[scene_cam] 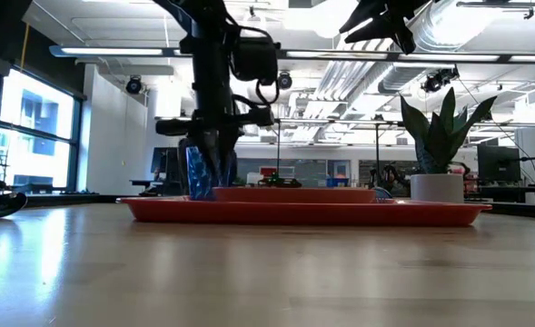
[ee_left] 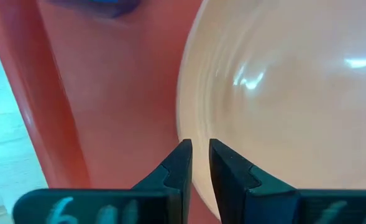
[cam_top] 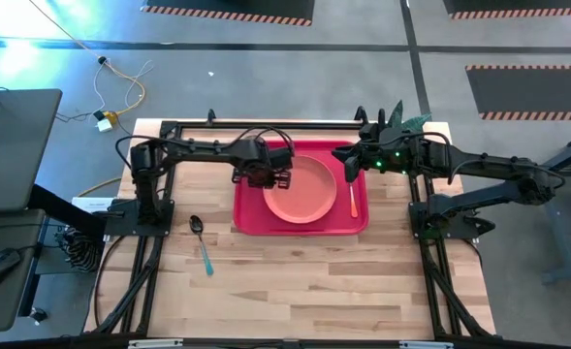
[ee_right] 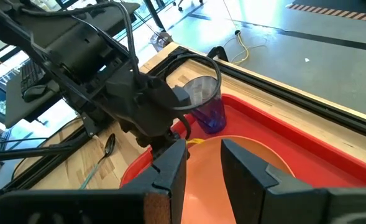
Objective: Pick and place plate/cup/fork/spoon on tray
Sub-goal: Put the blue spoon on the red serving tray in between of the orange plate and orange fork
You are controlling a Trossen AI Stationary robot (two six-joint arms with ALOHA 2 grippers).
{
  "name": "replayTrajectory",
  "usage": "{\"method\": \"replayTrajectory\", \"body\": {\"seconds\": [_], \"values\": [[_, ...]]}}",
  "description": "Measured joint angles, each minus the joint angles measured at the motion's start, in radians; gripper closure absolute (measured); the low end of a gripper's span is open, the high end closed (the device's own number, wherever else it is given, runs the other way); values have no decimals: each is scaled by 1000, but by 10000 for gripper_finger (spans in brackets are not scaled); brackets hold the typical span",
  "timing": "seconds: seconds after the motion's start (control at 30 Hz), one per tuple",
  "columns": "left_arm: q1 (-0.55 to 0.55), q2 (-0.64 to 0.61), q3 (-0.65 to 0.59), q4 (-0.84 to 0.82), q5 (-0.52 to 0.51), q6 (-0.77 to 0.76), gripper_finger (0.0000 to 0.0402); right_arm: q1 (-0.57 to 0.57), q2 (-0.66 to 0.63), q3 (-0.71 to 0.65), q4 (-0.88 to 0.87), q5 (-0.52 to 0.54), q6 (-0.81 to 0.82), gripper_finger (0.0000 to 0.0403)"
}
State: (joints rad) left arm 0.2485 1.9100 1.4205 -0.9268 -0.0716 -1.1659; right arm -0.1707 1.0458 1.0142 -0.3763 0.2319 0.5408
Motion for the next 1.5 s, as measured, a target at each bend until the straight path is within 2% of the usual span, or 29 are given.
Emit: {"method": "replayTrajectory", "body": {"seconds": [0.3,0.7,1.07,1.3,1.5], "values": [[-37,-90,0,-73,27,-22,355,0,0,0,0,0,-4,311],[-217,-244,0,-241,-109,-206,355,0,0,0,0,-51,-8,311],[-397,-269,-1,-407,-145,-376,355,0,0,0,0,-52,4,311],[-501,-278,-5,-455,-142,-459,355,0,0,0,0,-53,88,311],[-603,-322,-133,-420,-94,-611,355,1,0,0,-1,-53,113,311]]}}
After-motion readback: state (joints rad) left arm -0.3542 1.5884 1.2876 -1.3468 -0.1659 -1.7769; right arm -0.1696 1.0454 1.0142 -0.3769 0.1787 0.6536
